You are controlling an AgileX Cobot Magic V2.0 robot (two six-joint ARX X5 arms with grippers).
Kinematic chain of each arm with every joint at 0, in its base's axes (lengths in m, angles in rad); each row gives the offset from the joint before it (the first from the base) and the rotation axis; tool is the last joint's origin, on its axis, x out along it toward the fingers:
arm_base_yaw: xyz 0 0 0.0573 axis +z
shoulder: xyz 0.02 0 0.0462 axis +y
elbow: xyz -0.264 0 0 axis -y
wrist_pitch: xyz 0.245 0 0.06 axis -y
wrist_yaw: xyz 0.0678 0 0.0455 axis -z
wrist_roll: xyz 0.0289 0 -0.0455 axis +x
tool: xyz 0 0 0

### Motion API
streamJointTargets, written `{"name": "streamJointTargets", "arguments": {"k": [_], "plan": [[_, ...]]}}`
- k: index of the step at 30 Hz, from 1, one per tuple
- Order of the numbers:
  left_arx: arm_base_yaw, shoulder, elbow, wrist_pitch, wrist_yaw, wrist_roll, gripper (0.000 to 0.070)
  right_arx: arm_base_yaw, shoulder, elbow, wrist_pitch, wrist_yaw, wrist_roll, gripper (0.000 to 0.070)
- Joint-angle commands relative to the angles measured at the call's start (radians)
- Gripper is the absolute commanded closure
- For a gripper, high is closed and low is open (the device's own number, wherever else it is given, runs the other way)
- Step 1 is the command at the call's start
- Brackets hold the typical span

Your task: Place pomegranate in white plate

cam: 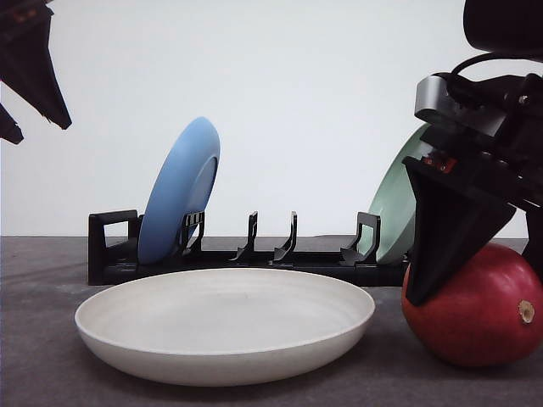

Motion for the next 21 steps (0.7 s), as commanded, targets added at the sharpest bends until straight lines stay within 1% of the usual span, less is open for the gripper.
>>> {"name": "streamJointTargets", "arguments": {"k": [1,3,6,10,13,21], "plan": [[-0.002,0.004,0.010,0.011,0.004,0.011,0.0350,0.009,0.009,0.037,-0.019,-0.004,0.019,0.0245],[-0.002,0.004,0.010,0.010,0.004,0.011,0.0350,0.008,0.010,0.083,-0.080,0.001,0.000,0.0244],[-0.002,0.004,0.010,0.010,0.004,0.011,0.0350,0.010,0.014,0.170,-0.164,-0.002,-0.050,0.0243],[-0.002,0.004,0.010,0.010,0.005,0.011,0.0351,0.023,0.065,0.294,-0.244,-0.037,-0.096,0.0242],[-0.002,0.004,0.010,0.010,0.005,0.011,0.0351,0.042,0.125,0.358,-0.242,-0.048,-0.123,0.0242],[-0.002,0.004,0.010,0.012,0.005,0.011,0.0351,0.157,0.342,0.490,-0.175,-0.047,-0.161,0.0242]]}}
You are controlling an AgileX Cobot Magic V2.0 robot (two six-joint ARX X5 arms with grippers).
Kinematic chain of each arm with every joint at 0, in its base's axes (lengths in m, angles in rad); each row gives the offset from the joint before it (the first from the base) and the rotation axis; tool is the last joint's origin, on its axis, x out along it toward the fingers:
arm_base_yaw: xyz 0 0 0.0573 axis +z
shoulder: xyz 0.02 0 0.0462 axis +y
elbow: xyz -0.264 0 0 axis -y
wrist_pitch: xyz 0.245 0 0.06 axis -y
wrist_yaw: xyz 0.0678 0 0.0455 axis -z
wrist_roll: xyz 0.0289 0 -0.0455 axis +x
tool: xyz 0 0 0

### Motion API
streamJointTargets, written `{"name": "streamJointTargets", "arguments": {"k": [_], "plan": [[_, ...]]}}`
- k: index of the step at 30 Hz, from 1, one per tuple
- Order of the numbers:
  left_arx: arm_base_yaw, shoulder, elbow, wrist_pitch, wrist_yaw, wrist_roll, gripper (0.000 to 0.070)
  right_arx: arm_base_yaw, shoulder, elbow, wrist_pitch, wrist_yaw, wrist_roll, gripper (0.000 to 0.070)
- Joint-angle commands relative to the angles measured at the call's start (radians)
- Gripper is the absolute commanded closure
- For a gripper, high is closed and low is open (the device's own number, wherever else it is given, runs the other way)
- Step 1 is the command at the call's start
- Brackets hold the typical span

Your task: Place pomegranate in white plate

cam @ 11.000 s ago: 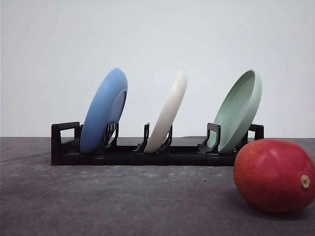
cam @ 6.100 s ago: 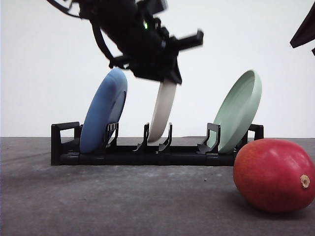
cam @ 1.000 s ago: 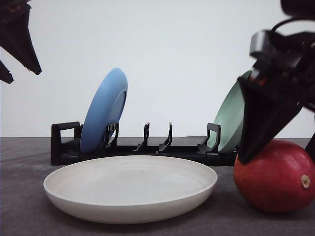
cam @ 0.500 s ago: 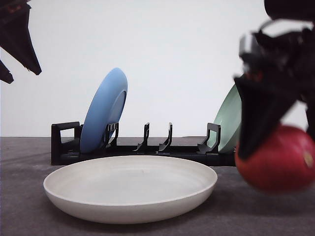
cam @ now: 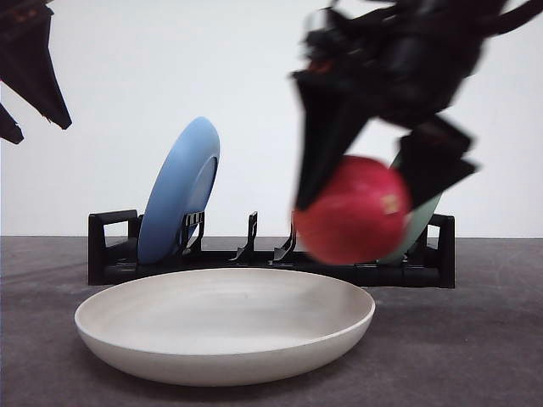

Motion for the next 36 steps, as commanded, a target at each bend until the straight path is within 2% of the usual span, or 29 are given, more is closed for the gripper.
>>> {"name": "streamJointTargets", "arguments": {"k": [1,9,19,22,27,30,36], "plan": [[-0.002,0.004,0.010,0.012,0.005,0.011,0.0351,0.031,0.049,0.034,0.024,-0.002,-0.026,0.0242],[-0.002,0.004,0.010,0.012,0.005,0.011,0.0351,0.105,0.177,0.061,0.129,0.000,-0.027,0.0242],[-0.002,0.004,0.010,0.013,0.005,0.011,0.0351,0.112,0.225,0.061,0.163,0.007,-0.026,0.0241],[-0.002,0.004,0.010,0.013,0.005,0.011,0.0351,0.112,0.228,0.061,0.166,0.008,-0.026,0.0200],[-0.002,0.004,0.010,0.013,0.005,0.011,0.0351,0.119,0.218,0.064,0.172,0.008,-0.025,0.0078],[-0.002,0.004,0.010,0.013,0.004,0.011,0.0351,0.117,0.194,0.064,0.181,0.009,-0.025,0.0069],[-0.002,0.004,0.010,0.012,0.005,0.011,0.0351,0.119,0.092,0.057,0.197,0.099,-0.052,0.0070]]}}
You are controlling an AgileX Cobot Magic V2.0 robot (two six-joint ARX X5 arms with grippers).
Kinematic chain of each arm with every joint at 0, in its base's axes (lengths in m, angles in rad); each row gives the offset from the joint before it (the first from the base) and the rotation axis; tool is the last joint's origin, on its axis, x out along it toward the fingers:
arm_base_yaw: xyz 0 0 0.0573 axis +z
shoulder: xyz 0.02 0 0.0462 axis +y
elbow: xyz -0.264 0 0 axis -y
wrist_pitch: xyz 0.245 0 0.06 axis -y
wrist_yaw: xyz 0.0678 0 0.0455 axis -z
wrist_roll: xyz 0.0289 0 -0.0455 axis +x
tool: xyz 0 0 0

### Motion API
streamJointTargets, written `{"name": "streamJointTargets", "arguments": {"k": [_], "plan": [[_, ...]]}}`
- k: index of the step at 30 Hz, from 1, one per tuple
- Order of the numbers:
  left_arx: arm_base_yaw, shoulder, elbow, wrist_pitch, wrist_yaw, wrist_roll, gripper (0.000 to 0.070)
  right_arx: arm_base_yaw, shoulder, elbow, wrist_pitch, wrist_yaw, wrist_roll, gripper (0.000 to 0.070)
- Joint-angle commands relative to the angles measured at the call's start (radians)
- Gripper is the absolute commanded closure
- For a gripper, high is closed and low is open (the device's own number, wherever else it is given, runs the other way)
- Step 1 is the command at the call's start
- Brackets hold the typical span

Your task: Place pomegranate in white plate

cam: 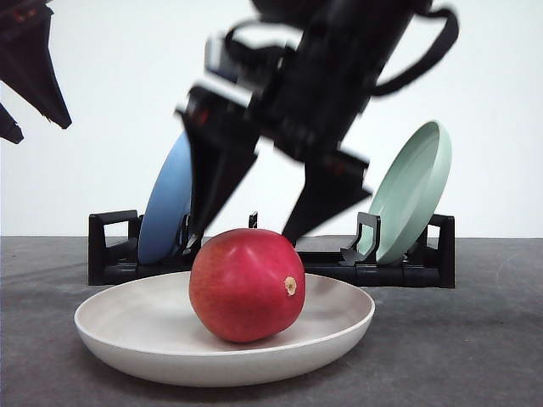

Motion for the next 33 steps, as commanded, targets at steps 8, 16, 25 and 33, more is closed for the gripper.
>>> {"name": "streamJointTargets", "arguments": {"k": [8,16,25,33], "plan": [[-0.002,0.005,0.010,0.012,0.005,0.011,0.0351,-0.027,-0.224,-0.166,0.231,0.011,-0.047,0.0073],[-0.002,0.005,0.010,0.012,0.005,0.011,0.0351,-0.151,-0.423,-0.323,0.234,-0.001,-0.026,0.0075],[-0.002,0.005,0.010,0.011,0.005,0.003,0.0351,-0.350,-0.598,-0.450,0.181,-0.071,-0.010,0.0076],[-0.002,0.005,0.010,0.010,0.006,-0.002,0.0350,-0.467,-0.671,-0.501,0.172,-0.100,-0.009,0.0087]]}}
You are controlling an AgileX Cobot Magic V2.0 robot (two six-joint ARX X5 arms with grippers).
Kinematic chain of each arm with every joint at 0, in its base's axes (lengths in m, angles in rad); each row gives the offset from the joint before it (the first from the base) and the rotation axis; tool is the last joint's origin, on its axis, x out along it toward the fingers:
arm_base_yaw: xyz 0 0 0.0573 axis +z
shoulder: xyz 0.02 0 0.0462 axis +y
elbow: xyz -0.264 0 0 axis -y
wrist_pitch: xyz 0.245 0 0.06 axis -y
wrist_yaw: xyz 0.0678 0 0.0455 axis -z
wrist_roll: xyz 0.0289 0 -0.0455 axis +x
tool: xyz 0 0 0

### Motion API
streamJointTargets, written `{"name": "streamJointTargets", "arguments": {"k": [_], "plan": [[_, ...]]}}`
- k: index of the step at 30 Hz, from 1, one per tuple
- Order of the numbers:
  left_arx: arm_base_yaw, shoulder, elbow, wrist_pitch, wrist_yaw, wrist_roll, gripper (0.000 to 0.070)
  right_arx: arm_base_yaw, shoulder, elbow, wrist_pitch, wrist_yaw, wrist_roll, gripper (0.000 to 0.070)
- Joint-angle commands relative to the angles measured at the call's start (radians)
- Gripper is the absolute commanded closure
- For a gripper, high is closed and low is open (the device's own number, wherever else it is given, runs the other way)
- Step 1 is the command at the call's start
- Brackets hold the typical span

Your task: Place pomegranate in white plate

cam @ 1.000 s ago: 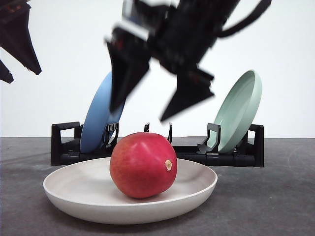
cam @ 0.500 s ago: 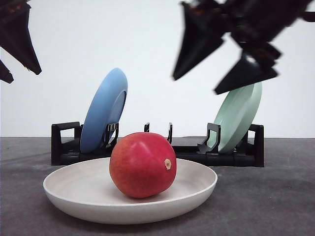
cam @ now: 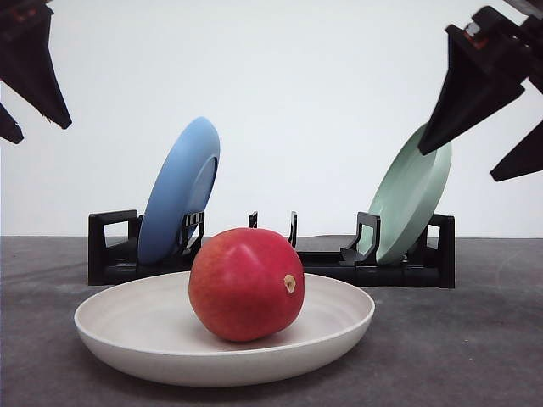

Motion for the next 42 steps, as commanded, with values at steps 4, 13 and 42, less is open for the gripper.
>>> {"name": "streamJointTargets", "arguments": {"k": [4,13,42], "plan": [[-0.002,0.005,0.010,0.010,0.014,0.001,0.0688,0.005,0.005,0.004,0.011,0.003,0.010,0.0677],[-0.002,0.005,0.010,-0.032,0.019,0.001,0.0700,0.005,0.005,0.004,0.026,0.031,-0.001,0.0689],[0.166,-0.356,-0.441,0.365,0.017,0.039,0.0700,0.005,0.005,0.004,0.033,0.031,-0.001,0.0689]]}}
